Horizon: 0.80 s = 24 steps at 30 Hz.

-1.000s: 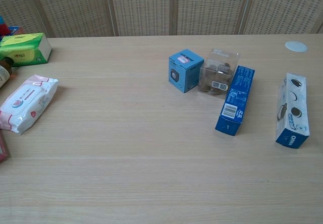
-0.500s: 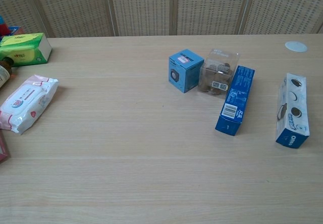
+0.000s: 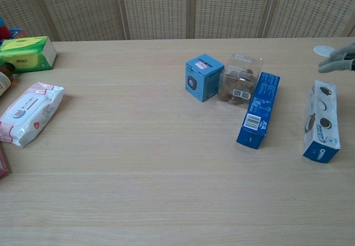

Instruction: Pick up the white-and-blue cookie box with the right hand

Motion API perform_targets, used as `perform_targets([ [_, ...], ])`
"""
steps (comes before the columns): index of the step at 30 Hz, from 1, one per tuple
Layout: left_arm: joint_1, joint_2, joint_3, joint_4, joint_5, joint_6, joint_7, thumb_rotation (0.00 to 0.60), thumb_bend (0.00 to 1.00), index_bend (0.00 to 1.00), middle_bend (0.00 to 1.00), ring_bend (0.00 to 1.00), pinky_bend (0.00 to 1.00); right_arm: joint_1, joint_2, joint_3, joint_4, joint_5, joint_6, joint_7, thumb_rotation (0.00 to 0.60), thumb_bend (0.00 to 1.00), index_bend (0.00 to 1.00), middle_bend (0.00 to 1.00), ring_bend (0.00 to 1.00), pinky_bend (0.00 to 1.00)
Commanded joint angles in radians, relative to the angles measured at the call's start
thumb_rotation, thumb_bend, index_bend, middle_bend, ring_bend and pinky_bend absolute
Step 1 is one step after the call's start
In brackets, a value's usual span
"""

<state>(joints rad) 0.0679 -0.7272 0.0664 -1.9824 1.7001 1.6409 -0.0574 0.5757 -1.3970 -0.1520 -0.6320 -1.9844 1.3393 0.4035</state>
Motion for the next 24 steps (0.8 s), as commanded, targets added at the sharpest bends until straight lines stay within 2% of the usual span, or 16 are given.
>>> perform_targets([
  [1,-0.002,0.012,0.001,0.008,-0.004,-0.002,-0.012,0.600,0.00,0.11,0.00,0.00,0.00,0.019,-0.018,-0.018,0.014,-0.008,-0.023,-0.002,0.600,0.00,0.03,0.00,0.00,0.00],
  [14,-0.013,-0.007,-0.003,-0.003,-0.042,-0.042,0.033,0.600,0.00,0.11,0.00,0.00,0.00,0.134,-0.060,-0.138,0.063,-0.074,-0.163,-0.002,0.600,0.00,0.06,0.03,0.00,0.00],
  [21,-0.021,-0.017,-0.008,-0.006,-0.064,-0.061,0.056,0.600,0.00,0.11,0.00,0.00,0.00,0.152,-0.084,-0.174,0.098,-0.075,-0.183,0.023,0.600,0.00,0.09,0.04,0.00,0.00],
  [24,-0.024,-0.021,-0.009,-0.007,-0.070,-0.069,0.065,0.600,0.00,0.11,0.00,0.00,0.00,0.153,-0.094,-0.188,0.118,-0.074,-0.186,0.038,0.600,0.00,0.13,0.08,0.00,0.00],
])
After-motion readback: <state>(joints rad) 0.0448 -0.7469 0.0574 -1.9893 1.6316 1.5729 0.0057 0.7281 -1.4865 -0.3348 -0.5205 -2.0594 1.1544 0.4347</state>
